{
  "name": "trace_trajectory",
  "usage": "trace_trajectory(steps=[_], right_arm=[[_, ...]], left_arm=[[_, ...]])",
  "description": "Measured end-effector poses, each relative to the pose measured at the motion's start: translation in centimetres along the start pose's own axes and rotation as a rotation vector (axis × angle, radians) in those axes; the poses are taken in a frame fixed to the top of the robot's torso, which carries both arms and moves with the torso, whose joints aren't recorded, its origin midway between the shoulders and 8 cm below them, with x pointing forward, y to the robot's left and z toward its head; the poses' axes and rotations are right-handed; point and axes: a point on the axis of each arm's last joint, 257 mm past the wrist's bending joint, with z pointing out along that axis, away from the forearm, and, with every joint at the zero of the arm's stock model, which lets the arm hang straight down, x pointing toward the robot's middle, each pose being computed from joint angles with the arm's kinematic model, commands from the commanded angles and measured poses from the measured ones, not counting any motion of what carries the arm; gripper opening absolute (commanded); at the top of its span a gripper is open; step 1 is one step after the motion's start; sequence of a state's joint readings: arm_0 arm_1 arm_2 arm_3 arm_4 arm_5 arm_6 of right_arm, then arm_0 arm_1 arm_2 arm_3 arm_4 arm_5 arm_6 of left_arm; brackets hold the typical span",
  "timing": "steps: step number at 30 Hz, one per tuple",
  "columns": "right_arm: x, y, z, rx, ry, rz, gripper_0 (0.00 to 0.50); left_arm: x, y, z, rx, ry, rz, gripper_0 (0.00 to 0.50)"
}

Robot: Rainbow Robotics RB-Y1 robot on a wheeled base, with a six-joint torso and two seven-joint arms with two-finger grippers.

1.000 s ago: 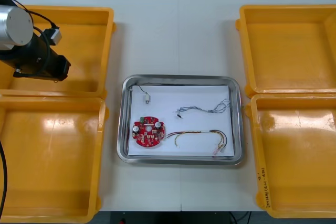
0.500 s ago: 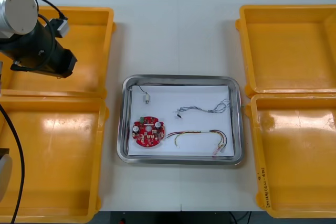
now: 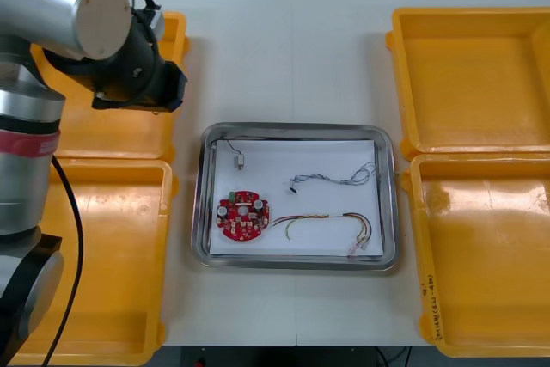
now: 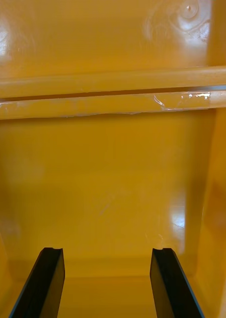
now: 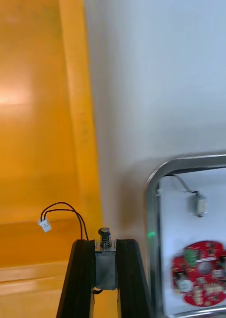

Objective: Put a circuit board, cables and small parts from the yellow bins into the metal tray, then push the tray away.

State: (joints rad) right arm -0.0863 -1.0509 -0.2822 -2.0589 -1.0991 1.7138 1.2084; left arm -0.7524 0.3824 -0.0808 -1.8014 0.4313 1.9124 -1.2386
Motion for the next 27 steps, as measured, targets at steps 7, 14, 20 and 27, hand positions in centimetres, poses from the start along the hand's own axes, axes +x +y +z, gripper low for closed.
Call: trace_trajectory(steps=[7, 14, 20, 27], right_arm=[[0.0, 0.0, 0.0, 0.0, -0.001, 0.0, 0.5], [0.0, 0.0, 0.0, 0.0, -0.001, 0.0, 0.5], [0.0, 0.0, 0.0, -0.001, -0.001, 0.0, 0.5], [0.0, 0.0, 0.0, -0.001, -0.002, 0.0, 0.5]], left_arm=[[1.0, -4.8, 0.6, 0.015, 0.024, 0.0, 0.0], [3.5, -8.1, 1.8, 0.029, 0.082, 0.1, 0.003], [4.4, -10.4, 3.8, 0.038, 0.114, 0.061, 0.003], [4.7, -12.4, 5.9, 0.053, 0.112, 0.041, 0.003]])
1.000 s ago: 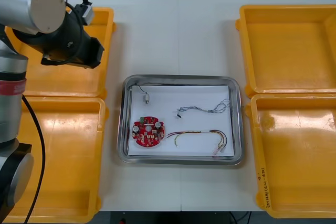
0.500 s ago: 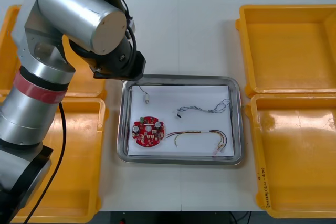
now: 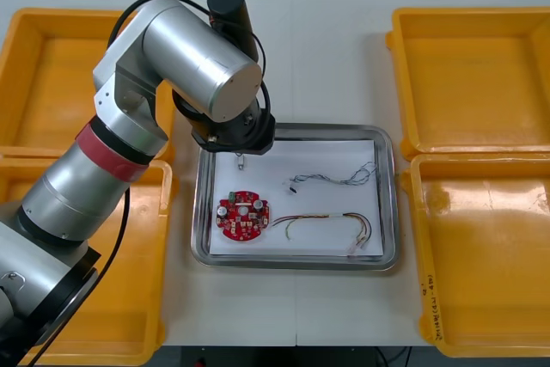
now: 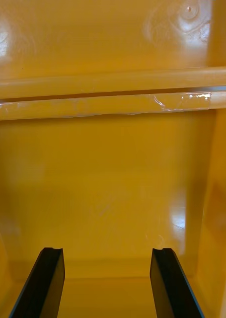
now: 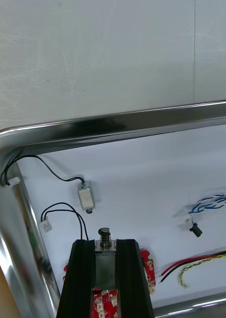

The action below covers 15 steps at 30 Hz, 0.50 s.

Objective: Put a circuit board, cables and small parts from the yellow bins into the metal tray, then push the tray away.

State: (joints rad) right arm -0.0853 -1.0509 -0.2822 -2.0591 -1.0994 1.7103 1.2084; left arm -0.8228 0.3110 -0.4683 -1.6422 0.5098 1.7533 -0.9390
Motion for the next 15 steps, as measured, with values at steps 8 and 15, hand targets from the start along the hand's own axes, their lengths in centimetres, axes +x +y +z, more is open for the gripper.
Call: trace_trajectory(steps=[8, 15], right_arm=[[0.0, 0.0, 0.0, 0.0, 0.0, 0.0, 0.5], [0.0, 0.0, 0.0, 0.0, 0.0, 0.0, 0.5]], left_arm=[[0.7, -0.7, 2.1, -0.007, 0.008, 0.032, 0.004], [0.8, -0.8, 2.8, -0.008, 0.008, 0.036, 0.325]])
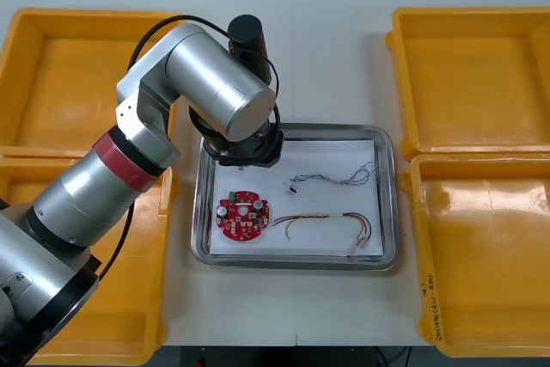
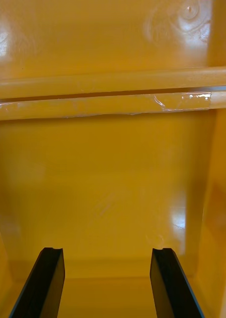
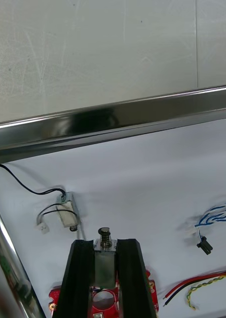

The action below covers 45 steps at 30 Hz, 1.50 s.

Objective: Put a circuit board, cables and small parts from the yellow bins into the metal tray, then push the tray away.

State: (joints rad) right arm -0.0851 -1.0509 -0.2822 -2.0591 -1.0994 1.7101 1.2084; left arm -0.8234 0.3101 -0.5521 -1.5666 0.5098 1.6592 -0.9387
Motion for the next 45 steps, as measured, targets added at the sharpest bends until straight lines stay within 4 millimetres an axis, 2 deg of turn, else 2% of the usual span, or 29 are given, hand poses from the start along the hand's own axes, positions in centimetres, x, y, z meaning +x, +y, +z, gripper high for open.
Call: trace_trajectory(steps=[1, 2, 15, 24, 30, 35, 40, 45], right_arm=[[0.0, 0.0, 0.0, 0.0, 0.0, 0.0, 0.5], [0.0, 0.0, 0.0, 0.0, 0.0, 0.0, 0.5], [0.0, 0.0, 0.0, -0.001, 0.0, 0.0, 0.5], [0.1, 0.2, 0.0, -0.006, 0.003, -0.001, 0.5], [0.1, 0.1, 0.0, -0.005, 0.003, -0.001, 0.5], [0.1, 0.1, 0.0, -0.005, 0.003, -0.001, 0.5], [0.1, 0.1, 0.0, -0.004, 0.003, -0.001, 0.5], [0.2, 0.1, 0.0, -0.003, 0.006, -0.001, 0.5]], left_arm=[[0.0, 0.0, 0.0, 0.0, 0.0, 0.001, 0.493], [0.0, 0.0, 0.1, 0.0, 0.0, 0.001, 0.5], [0.0, 0.1, 0.1, -0.004, -0.002, -0.001, 0.5], [0.8, 1.5, -0.6, -0.056, 0.036, -0.009, 0.5], [0.1, 2.3, -2.7, -0.047, 0.031, -0.047, 0.5], [-0.3, 4.0, -5.1, -0.037, 0.039, -0.108, 0.5], [-1.5, 5.3, -7.4, 0.01, 0.004, -0.146, 0.5], [-2.6, 7.5, -9.5, 0.028, -0.039, -0.166, 0.5]])
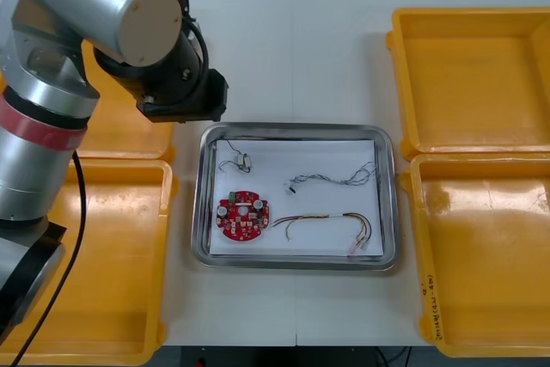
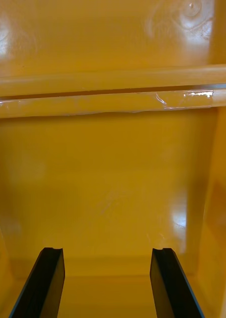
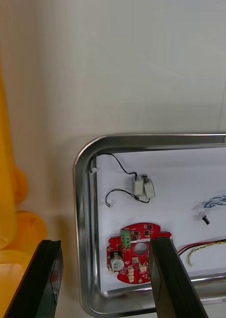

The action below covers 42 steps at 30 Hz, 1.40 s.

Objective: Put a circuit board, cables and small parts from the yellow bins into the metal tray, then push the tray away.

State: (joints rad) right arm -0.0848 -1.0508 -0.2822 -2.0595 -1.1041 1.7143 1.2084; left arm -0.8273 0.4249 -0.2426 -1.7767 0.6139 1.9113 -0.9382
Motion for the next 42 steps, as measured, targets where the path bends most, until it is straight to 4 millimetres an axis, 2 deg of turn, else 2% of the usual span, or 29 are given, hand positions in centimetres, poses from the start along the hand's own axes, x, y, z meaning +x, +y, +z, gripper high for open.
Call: trace_trajectory(steps=[12, 21, 32, 37, 42], right_arm=[[0.0, -0.1, 0.0, 0.002, 0.001, 0.0, 0.5], [0.0, -0.2, 0.0, 0.007, -0.001, 0.001, 0.5], [0.5, -0.2, -0.7, 0.022, 0.022, -0.014, 0.5], [-0.8, 1.6, -1.9, 0.016, -0.013, -0.075, 0.5], [-2.1, 4.3, -2.5, -0.003, -0.038, -0.156, 0.5]], left_arm=[[-3.0, 7.0, -3.9, -0.02, -0.064, -0.047, 0.5], [-3.4, 11.9, -5.5, -0.054, -0.079, 0.009, 0.5], [-1.3, 17.7, -6.2, -0.085, -0.055, -0.051, 0.5], [0.5, 19.6, -6.1, -0.114, -0.048, -0.061, 0.5], [2.4, 20.8, -6.0, -0.126, -0.05, -0.069, 0.5]])
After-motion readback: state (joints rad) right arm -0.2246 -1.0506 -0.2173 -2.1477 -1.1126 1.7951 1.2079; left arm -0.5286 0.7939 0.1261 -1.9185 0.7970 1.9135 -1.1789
